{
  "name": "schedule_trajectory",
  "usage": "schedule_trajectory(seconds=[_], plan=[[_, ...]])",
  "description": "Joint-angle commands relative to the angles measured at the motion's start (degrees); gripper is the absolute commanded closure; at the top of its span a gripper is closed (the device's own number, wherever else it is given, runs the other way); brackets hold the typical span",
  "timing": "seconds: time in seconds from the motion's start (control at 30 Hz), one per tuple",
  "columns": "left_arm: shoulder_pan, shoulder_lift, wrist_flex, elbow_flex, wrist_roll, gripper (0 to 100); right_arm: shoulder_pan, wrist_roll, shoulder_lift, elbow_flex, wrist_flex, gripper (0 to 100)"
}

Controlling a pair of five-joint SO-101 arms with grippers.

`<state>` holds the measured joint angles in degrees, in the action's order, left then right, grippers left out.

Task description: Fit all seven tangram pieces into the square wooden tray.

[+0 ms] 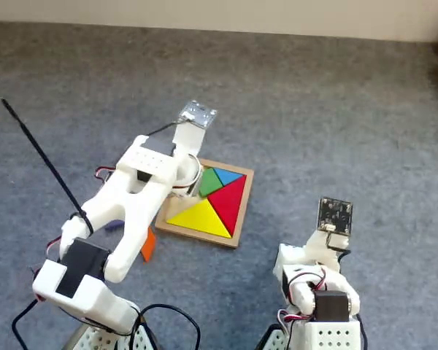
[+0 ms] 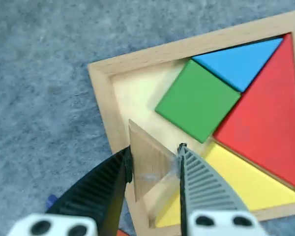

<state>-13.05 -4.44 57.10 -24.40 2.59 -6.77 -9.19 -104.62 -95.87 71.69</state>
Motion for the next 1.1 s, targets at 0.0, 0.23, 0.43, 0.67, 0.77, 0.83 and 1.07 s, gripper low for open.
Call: schedule_trajectory(seconds=[0.0,0.23,0.43,0.67,0.77,0.83,1.07], plan=[[-1.45,2.33,0.09,0.75,0.35,85,-0.31,-0.62,-1.19,-8.40,0.31,99.2],[-1.36,2.33,0.09,0.66,0.18,82,-0.04,-0.62,-1.19,-8.40,0.31,99.2],[-0.84,3.12,0.53,0.84,-5.54,77,0.04,-0.62,-1.19,-8.40,0.31,99.2],[1.80,6.99,0.62,0.48,-5.36,81,0.04,-0.53,-1.19,-8.40,0.31,99.2],[4.26,7.60,0.53,0.48,-5.27,82,0.04,-0.53,-1.19,-8.40,0.31,99.2],[6.02,7.60,0.35,0.40,-4.48,83,0.04,-0.53,-1.19,-8.40,0.31,99.2],[6.02,7.52,-3.16,-5.05,-0.09,87,0.04,-0.53,-1.19,-8.40,0.31,99.2]])
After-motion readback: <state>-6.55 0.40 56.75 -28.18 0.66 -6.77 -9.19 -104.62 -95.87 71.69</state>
